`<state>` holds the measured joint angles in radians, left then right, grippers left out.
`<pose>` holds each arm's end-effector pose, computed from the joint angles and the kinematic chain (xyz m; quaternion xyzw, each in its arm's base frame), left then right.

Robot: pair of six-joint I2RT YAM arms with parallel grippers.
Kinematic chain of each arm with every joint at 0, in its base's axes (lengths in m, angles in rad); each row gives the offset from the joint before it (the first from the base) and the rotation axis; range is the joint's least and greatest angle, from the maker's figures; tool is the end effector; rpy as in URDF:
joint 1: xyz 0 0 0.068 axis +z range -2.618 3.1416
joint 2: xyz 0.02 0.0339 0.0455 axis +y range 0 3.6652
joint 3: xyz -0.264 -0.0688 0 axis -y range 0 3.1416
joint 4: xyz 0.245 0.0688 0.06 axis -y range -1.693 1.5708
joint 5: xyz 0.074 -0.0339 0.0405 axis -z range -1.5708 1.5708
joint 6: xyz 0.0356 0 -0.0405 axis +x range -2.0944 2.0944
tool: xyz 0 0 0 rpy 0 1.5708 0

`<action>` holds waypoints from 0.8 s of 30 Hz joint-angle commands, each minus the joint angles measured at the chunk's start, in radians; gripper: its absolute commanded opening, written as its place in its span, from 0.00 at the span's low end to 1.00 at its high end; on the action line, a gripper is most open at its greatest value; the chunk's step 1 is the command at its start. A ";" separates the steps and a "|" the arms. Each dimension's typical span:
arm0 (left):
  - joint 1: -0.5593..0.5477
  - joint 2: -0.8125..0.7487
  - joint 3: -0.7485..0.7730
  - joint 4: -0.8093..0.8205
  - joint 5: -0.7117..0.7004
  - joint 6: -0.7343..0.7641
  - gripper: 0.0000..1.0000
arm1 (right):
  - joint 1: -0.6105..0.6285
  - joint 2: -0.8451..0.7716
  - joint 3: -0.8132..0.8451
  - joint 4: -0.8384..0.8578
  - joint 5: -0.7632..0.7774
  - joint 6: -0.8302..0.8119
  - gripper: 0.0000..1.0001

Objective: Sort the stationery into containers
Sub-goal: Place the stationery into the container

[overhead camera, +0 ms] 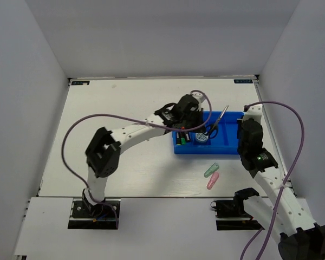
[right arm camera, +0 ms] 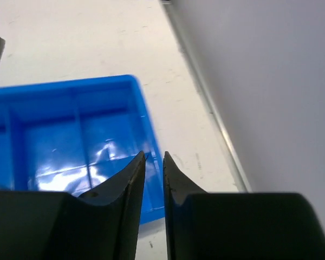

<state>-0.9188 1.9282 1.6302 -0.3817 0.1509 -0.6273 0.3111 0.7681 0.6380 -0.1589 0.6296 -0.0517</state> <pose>0.2683 -0.3602 0.2776 0.1628 0.8855 -0.3488 0.2601 0.1772 0.0349 0.2953 0.0446 0.7831 -0.1726 0.5959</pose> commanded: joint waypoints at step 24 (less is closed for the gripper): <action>-0.074 0.316 0.490 -0.264 -0.298 -0.035 0.01 | -0.052 -0.062 -0.110 0.298 0.249 -0.042 0.31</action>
<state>-0.9710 2.2696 2.0708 -0.6373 -0.1280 -0.6662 0.2661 0.7189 0.5400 0.0643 0.8368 -0.0906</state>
